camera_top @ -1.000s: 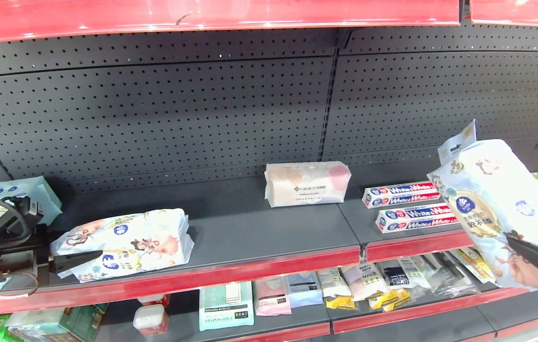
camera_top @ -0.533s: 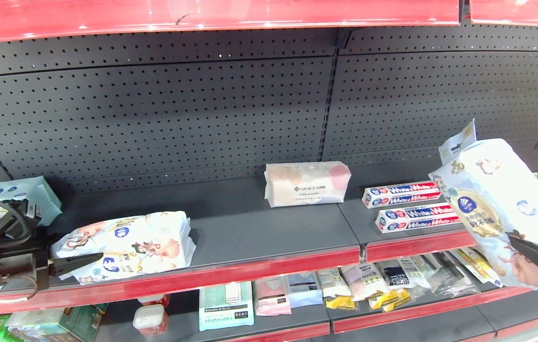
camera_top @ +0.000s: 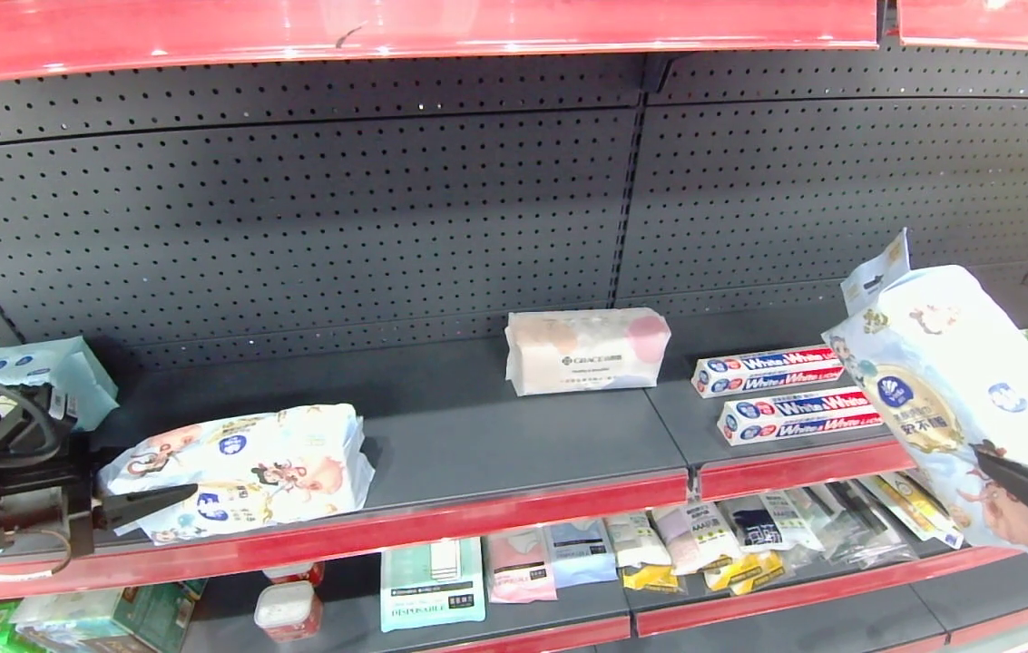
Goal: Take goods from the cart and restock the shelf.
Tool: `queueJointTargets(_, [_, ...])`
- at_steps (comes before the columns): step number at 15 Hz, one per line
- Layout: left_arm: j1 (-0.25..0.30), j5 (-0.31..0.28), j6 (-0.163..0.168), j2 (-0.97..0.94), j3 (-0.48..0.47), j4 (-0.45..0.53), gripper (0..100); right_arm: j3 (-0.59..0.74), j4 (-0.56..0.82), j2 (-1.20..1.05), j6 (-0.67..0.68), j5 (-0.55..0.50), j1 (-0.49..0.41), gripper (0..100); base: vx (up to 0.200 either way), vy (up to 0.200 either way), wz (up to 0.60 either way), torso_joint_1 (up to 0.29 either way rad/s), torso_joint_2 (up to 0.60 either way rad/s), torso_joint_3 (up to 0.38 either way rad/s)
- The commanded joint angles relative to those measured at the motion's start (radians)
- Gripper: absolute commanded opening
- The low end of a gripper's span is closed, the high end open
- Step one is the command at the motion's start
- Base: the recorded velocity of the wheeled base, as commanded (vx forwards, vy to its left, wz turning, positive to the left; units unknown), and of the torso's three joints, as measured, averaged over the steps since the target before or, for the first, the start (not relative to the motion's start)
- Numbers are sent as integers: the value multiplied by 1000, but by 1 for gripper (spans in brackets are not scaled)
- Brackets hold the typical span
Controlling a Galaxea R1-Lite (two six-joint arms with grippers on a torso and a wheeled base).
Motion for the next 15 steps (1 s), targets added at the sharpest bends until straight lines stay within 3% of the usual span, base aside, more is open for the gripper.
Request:
queueJointTargets(1, [0,-11,18,23,-1,-2,0,0,0,1,-2,-1,0,0,0,0,0,0,0,0])
queueJointTargets(6, [0,-46,47,41,-10,-6,0,0,0,4,-15,-4,0,0,0,0,0,0,0,0])
queueJointTargets(15, [2,-42,46,45,-21,-31,0,-3,0,9,-23,-3,2,0,0,0,0,0,0,0])
